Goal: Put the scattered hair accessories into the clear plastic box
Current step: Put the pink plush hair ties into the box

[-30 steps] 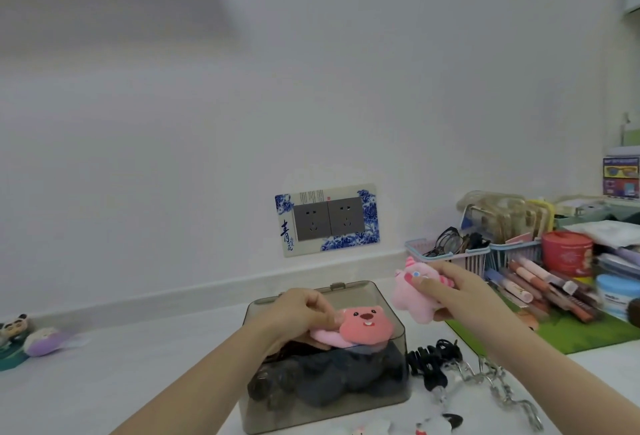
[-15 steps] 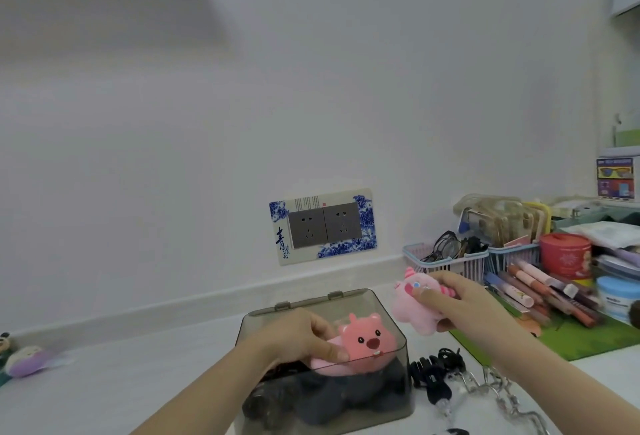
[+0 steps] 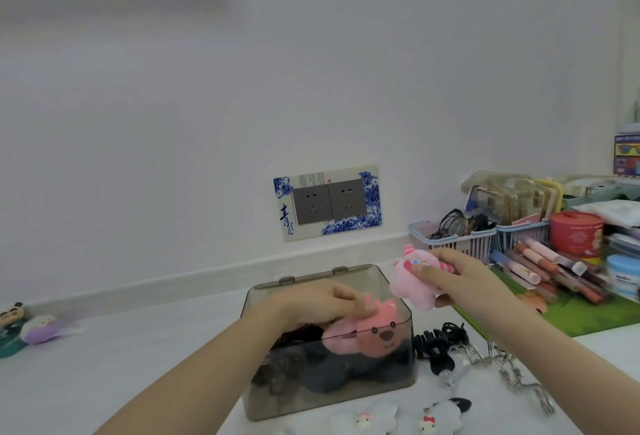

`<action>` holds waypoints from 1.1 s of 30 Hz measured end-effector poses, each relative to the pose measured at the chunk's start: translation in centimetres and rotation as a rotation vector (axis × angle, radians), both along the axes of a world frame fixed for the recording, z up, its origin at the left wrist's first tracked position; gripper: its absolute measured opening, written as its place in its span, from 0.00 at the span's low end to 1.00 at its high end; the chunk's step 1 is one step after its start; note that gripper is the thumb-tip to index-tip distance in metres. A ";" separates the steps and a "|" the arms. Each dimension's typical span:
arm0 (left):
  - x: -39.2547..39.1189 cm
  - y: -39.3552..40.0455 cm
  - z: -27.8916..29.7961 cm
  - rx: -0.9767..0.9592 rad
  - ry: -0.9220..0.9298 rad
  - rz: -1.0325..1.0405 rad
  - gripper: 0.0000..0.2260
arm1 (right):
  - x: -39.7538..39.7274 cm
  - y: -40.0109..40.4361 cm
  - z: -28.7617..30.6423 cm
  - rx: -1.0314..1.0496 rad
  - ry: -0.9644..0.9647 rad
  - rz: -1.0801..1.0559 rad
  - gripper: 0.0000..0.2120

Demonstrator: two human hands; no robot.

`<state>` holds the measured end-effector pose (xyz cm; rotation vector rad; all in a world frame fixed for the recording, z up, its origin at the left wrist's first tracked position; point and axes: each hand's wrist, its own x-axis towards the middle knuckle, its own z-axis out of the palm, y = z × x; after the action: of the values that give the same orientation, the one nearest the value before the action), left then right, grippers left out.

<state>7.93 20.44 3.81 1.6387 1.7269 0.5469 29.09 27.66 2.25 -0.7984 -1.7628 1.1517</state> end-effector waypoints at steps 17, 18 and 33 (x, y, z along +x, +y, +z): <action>0.0 1.1 -0.4 -0.058 0.168 -0.025 0.16 | 0.0 0.1 -0.3 -0.021 0.042 0.012 0.06; -0.1 1.0 -0.5 -0.062 0.173 -0.043 0.14 | 0.0 0.1 -0.4 -0.023 0.040 0.010 0.06; 1.4 1.9 -0.7 -0.004 0.241 -0.016 0.05 | 0.5 -0.1 -0.1 -0.020 0.013 0.011 0.07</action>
<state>9.31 22.31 3.13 1.7731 1.8819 0.3488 29.57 27.53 2.20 -0.7927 -1.7496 1.1813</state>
